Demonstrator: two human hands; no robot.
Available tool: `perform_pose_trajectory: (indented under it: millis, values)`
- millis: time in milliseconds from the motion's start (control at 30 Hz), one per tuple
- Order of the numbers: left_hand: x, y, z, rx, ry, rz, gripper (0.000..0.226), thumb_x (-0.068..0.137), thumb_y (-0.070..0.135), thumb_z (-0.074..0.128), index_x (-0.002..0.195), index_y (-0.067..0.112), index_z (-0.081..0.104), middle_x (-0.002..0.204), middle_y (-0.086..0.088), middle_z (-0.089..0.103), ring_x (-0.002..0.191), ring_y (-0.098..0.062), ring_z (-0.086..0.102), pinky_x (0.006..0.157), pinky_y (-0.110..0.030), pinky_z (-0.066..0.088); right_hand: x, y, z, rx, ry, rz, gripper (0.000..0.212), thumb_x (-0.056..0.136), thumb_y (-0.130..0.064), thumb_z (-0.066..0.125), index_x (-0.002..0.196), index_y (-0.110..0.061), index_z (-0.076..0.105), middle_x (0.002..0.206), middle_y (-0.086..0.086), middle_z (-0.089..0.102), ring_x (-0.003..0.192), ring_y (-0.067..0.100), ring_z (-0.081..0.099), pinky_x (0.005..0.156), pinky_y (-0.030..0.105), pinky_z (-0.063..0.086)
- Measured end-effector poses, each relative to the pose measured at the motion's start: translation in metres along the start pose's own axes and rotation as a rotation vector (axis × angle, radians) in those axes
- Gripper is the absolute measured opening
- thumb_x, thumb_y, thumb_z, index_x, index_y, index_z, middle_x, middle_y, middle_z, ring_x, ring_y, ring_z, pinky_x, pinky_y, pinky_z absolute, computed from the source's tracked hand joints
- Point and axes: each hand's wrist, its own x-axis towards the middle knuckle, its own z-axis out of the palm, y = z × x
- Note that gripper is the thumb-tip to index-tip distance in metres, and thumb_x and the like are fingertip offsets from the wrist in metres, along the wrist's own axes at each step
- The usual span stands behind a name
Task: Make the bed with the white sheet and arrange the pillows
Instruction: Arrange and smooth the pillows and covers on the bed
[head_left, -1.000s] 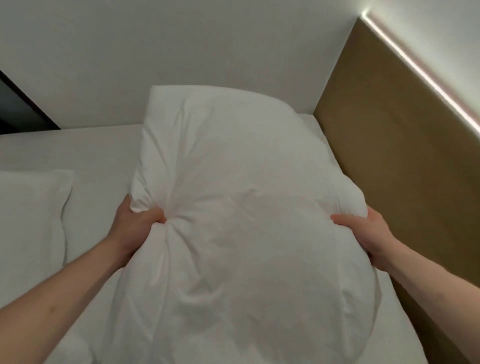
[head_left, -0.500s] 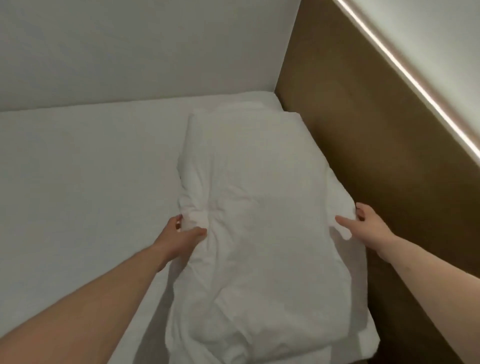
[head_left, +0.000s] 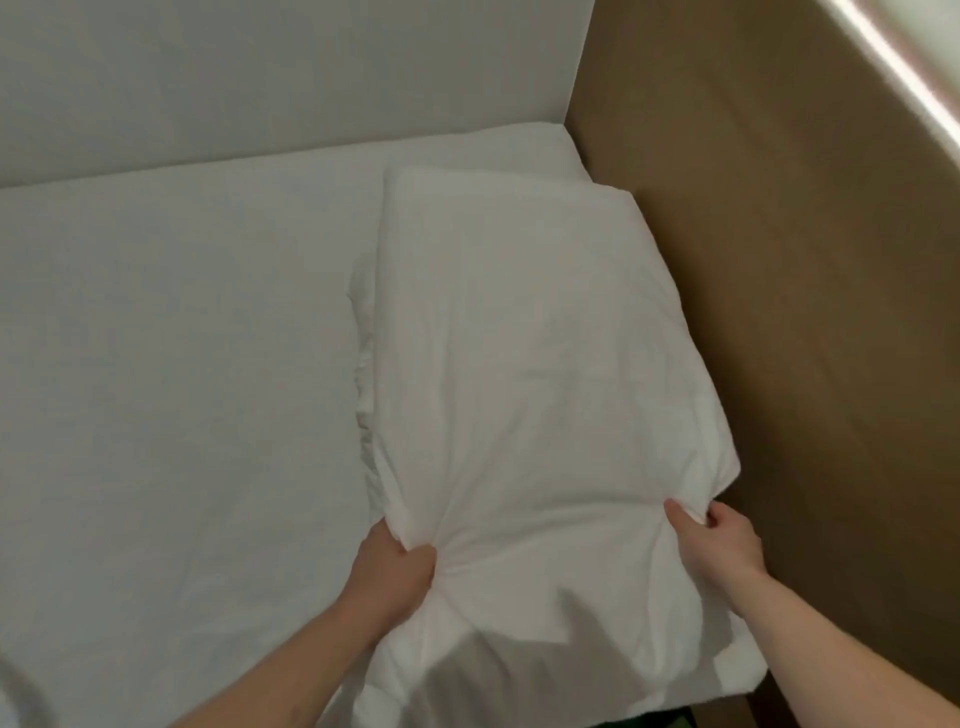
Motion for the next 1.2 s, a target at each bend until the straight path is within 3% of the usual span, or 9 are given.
perform_pose_trajectory:
  millis: [100,267,333,433,700,900,1033,1100,1200]
  values:
    - [-0.023,0.012,0.029,-0.051,0.097,0.060,0.022,0.080,-0.001,0.053,0.076,0.013,0.069,0.063,0.001,0.070,0.056,-0.013,0.064,0.050,-0.017,0.046,-0.014,-0.015,-0.014,0.182,0.189,-0.172,0.033,0.102,-0.038,0.052,0.084,-0.014,0.065,0.086,0.009,0.068,0.089,0.035,0.063,0.079,0.040,0.049]
    - [-0.025,0.004,0.049,-0.085,0.091,-0.001,0.019,0.081,0.020,0.066,0.096,0.011,0.073,0.089,0.002,0.076,0.089,-0.019,0.072,0.074,-0.027,0.054,-0.024,-0.002,-0.052,0.283,0.413,-0.175,0.036,0.099,-0.043,0.055,0.084,-0.010,0.059,0.080,0.014,0.062,0.072,0.029,0.059,0.068,0.041,0.049]
    - [-0.016,-0.010,0.043,-0.046,0.073,-0.134,0.044,0.083,0.036,0.067,0.121,0.014,0.066,0.115,-0.007,0.072,0.108,-0.028,0.066,0.086,-0.033,0.050,-0.019,0.009,-0.054,-0.007,0.287,-0.123,0.024,0.095,-0.043,0.061,0.097,-0.019,0.060,0.093,0.008,0.065,0.081,0.029,0.063,0.077,0.049,0.058]
    - [-0.004,-0.030,0.027,0.142,0.002,-0.224,0.059,0.081,0.052,0.059,0.130,0.018,0.059,0.129,-0.010,0.066,0.115,-0.031,0.062,0.087,-0.033,0.046,-0.015,0.026,-0.035,-0.310,-0.034,-0.062,0.067,0.087,-0.044,0.065,0.146,-0.024,0.041,0.137,0.012,0.050,0.119,0.036,0.056,0.099,0.051,0.051]
    - [0.031,0.005,-0.030,0.663,-0.452,-0.170,0.061,0.049,0.038,0.071,0.104,0.014,0.072,0.106,-0.004,0.073,0.101,-0.026,0.070,0.077,-0.037,0.058,-0.064,-0.031,0.020,-0.309,0.085,-0.542,0.086,0.096,-0.026,0.061,0.164,-0.030,0.008,0.172,-0.004,0.000,0.158,0.023,0.000,0.129,0.045,0.010]
    - [0.084,0.078,-0.073,0.077,-0.037,-0.144,0.112,0.063,0.066,0.081,0.149,0.016,0.029,0.141,-0.002,0.050,0.117,-0.023,0.053,0.085,-0.036,0.047,-0.077,-0.095,0.076,-0.441,-0.095,-0.760,0.090,0.092,-0.064,0.053,0.163,-0.041,0.002,0.171,-0.012,-0.015,0.157,0.026,-0.018,0.126,0.056,-0.002]
    - [0.125,0.099,-0.075,-0.122,0.031,-0.262,0.152,0.023,0.101,0.065,0.152,0.028,0.034,0.147,0.002,0.051,0.131,-0.027,0.051,0.107,-0.049,0.042,-0.074,-0.092,0.116,-0.540,-0.117,-0.709,0.099,0.086,-0.083,0.041,0.160,-0.046,-0.013,0.167,-0.014,-0.028,0.154,0.029,-0.027,0.123,0.063,-0.006]
    - [0.132,0.100,-0.067,-0.195,0.015,-0.258,0.137,0.029,0.091,0.076,0.146,0.026,0.045,0.132,0.004,0.062,0.116,-0.023,0.062,0.098,-0.040,0.051,-0.069,-0.085,0.125,-0.561,-0.111,-0.710,0.098,0.085,-0.086,0.038,0.159,-0.048,-0.015,0.167,-0.014,-0.028,0.154,0.029,-0.029,0.123,0.064,-0.008]
    - [0.134,0.115,-0.055,-0.274,0.116,-0.056,0.080,0.055,0.029,0.083,0.129,0.016,0.055,0.116,-0.003,0.067,0.097,-0.022,0.066,0.075,-0.030,0.056,-0.062,-0.077,0.131,-0.528,-0.110,-0.715,0.096,0.084,-0.087,0.035,0.157,-0.051,-0.016,0.168,-0.015,-0.027,0.154,0.028,-0.030,0.122,0.064,-0.011]
